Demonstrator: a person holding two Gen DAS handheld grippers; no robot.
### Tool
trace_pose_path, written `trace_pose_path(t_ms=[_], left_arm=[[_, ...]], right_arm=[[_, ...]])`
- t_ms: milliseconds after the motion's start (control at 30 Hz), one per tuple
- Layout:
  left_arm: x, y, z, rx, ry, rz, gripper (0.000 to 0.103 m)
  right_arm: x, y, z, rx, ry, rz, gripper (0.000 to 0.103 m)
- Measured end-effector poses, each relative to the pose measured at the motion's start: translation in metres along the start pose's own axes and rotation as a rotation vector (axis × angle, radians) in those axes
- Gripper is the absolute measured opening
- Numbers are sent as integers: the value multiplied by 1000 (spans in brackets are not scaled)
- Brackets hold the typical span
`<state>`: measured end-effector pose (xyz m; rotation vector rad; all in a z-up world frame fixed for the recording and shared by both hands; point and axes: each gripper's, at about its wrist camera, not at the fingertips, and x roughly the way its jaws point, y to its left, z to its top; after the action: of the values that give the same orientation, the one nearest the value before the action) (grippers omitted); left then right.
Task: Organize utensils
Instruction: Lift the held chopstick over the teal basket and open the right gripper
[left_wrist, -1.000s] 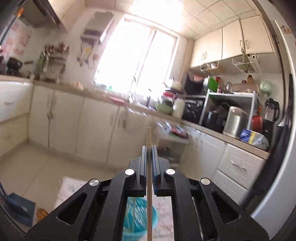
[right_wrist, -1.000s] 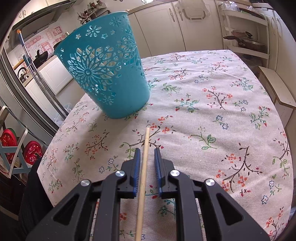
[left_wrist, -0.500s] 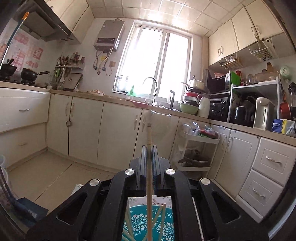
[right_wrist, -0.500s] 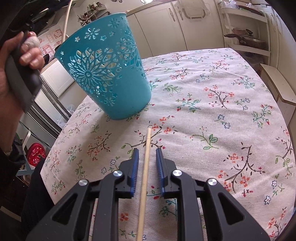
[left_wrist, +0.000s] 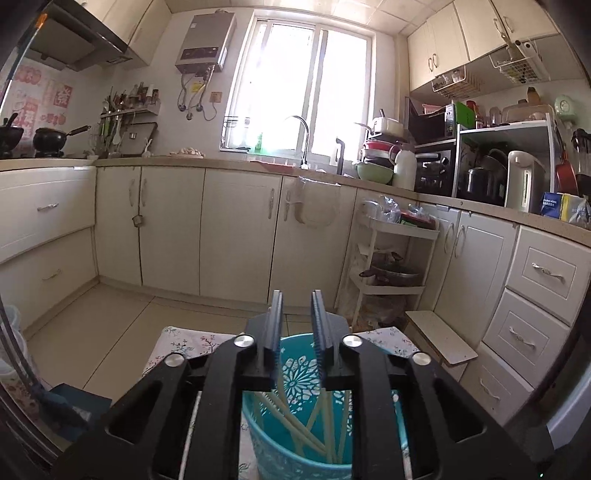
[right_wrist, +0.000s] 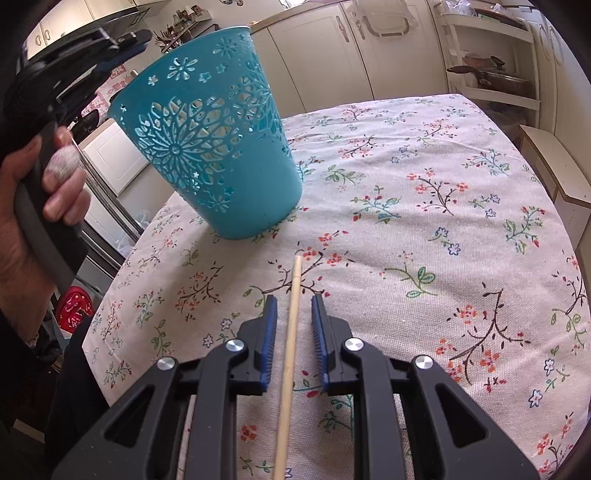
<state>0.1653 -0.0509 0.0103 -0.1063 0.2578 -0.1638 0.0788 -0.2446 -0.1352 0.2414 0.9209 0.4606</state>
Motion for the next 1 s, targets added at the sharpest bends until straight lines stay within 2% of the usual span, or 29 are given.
trace_pose_path(t_ms=[67, 167, 267, 433, 500, 533, 567, 667, 733, 767, 933, 1000], left_arm=[[-18, 10, -1, -8, -11, 36, 43], [-47, 36, -4, -56, -29, 104, 58], [-61, 64, -22, -110, 17, 152, 67], [-45, 95, -70, -196, 211, 170, 71], [-30, 101, -90, -227, 298, 162, 72], [-23, 104, -100, -244, 340, 154, 73], [-17, 105, -107, -254, 368, 147, 73], [-7, 110, -127, -294, 442, 144, 74], [-9, 114, -129, -312, 430, 145, 75], [-9, 114, -128, -310, 420, 145, 79], [-4, 112, -131, -311, 449, 136, 80], [-3, 111, -131, -311, 457, 134, 80]], right_arm=[[0, 1, 0, -6, -1, -4, 20], [-1, 7, -1, -35, -2, -28, 23], [0, 16, -3, -69, -1, -55, 28], [6, 34, -2, -149, 19, -159, 25], [8, 39, -4, -194, 28, -212, 11], [8, 43, -5, -226, 33, -242, 9], [7, 42, -5, -233, 37, -243, 6], [4, 38, -6, -205, 35, -235, 6], [-4, 33, -6, -156, 14, -169, 6], [-12, 30, -4, -126, -9, -117, 6], [-53, 37, 19, -44, -140, 102, 6], [-63, 44, 30, -45, -177, 149, 6]])
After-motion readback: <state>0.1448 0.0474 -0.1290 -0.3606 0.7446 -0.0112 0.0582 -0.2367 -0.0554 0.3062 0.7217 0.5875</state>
